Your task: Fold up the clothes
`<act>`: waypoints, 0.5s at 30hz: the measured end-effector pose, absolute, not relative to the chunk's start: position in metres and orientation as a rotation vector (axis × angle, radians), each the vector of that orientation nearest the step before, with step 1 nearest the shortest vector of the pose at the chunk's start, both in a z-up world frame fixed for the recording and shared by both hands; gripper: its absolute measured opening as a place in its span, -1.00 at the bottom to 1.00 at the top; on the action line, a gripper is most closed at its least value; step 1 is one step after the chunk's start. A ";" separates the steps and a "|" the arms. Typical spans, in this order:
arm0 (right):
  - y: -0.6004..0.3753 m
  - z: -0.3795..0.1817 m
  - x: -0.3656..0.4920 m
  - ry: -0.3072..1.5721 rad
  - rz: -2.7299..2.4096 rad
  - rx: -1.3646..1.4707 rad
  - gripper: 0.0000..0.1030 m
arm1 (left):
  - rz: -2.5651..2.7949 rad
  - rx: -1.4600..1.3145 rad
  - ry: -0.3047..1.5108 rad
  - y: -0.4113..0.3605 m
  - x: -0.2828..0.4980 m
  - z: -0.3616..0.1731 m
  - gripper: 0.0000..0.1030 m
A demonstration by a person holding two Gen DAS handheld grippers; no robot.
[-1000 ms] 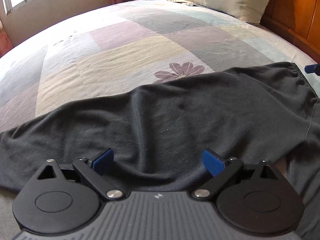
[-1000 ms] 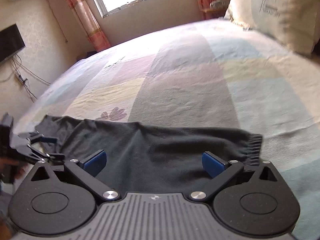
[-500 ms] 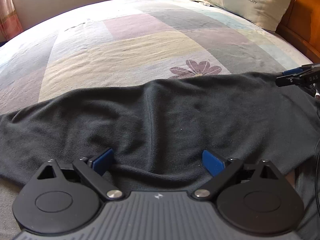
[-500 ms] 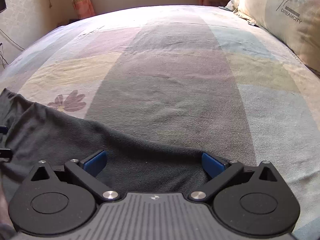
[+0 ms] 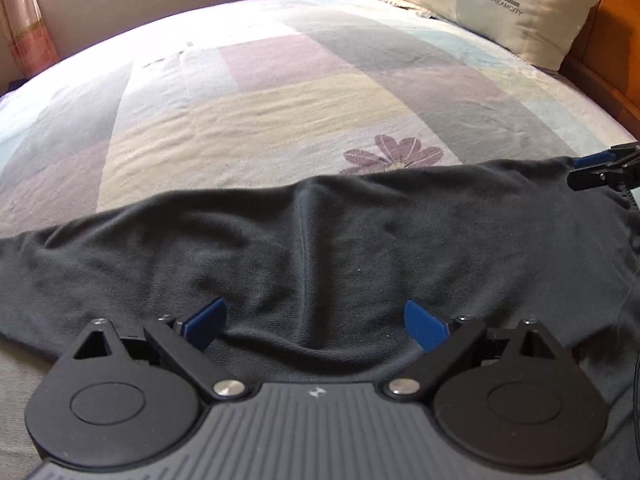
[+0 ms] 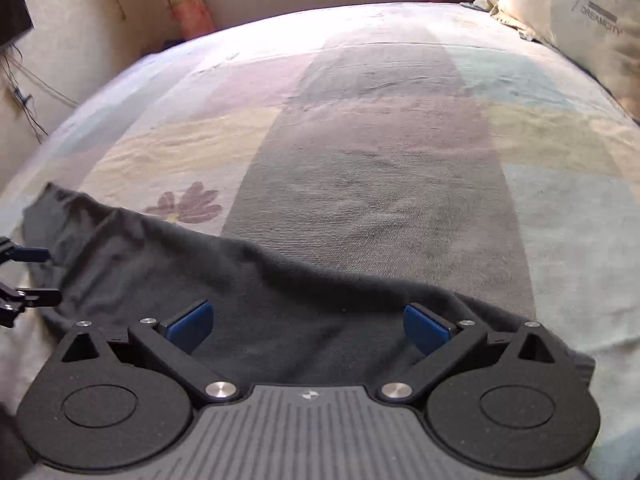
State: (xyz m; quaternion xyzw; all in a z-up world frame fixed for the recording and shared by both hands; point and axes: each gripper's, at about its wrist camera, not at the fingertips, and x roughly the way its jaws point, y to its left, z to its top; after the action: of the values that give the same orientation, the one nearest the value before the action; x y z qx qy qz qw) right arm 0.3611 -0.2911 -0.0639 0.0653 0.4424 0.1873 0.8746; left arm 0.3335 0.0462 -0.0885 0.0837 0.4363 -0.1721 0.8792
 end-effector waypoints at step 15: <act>-0.360 -0.066 0.301 0.913 0.280 0.298 0.97 | -0.494 0.209 0.975 0.018 0.221 -0.061 0.87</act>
State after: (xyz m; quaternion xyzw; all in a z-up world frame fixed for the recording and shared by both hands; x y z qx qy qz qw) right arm 0.3014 -0.3601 -0.0655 0.1431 0.4377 0.1341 0.8775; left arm 0.2211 0.0176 -0.0606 0.0992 0.4627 -0.2345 0.8491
